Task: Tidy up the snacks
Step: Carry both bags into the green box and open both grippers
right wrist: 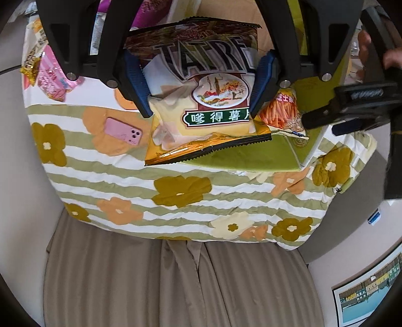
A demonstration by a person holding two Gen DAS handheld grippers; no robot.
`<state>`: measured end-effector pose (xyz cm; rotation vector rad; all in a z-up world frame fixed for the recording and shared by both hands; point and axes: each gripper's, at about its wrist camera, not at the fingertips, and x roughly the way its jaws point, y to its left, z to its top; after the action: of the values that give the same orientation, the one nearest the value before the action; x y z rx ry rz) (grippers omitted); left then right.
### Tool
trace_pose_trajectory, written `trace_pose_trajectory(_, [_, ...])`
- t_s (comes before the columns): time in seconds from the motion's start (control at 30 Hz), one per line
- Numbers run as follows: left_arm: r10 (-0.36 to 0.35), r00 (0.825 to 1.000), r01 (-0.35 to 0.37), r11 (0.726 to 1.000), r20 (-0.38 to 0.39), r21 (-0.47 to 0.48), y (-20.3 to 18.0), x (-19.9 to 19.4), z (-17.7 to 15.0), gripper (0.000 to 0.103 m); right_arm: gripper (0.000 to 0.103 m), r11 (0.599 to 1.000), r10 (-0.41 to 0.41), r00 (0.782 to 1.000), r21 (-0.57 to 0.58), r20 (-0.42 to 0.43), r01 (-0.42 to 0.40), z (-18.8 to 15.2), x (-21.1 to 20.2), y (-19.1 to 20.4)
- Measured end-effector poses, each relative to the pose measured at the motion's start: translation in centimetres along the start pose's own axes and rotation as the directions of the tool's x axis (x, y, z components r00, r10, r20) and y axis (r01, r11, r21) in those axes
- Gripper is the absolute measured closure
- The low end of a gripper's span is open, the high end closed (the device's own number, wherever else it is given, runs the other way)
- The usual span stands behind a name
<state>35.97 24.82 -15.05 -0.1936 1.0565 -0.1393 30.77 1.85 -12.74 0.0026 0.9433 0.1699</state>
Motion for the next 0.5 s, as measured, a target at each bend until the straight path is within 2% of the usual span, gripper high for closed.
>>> trace_pose_trajectory(0.1, [0.021, 0.999, -0.021, 1.0, 0.034, 0.003, 0.2, -1.0, -0.8, 0.003, 0.033, 1.0, 0.01, 1.0, -0.005, 0.0, -0.01, 0.1, 0.7, 0.2])
trace_pose_trajectory(0.23, [0.041, 0.992, -0.04, 0.999, 0.117, -0.006, 0.5, -2.6, -1.6, 0.003, 0.033, 0.999, 0.032, 0.999, -0.02, -0.001, -0.033, 0.4, 2.0, 0.3])
trace_pose_trajectory(0.43, [0.111, 0.985, -0.115, 0.993, 0.129, 0.028, 0.2, -2.9, -2.2, 0.003, 0.032, 0.998, 0.056, 0.998, -0.028, -0.024, -0.057, 1.3, 4.6, 1.2])
trace_pose_trajectory(0.5, [0.122, 0.982, -0.125, 0.992, 0.146, 0.012, 0.5, -3.4, -2.4, 0.003, 0.027, 0.997, 0.062, 0.998, -0.036, -0.022, -0.063, 1.3, 5.0, 1.4])
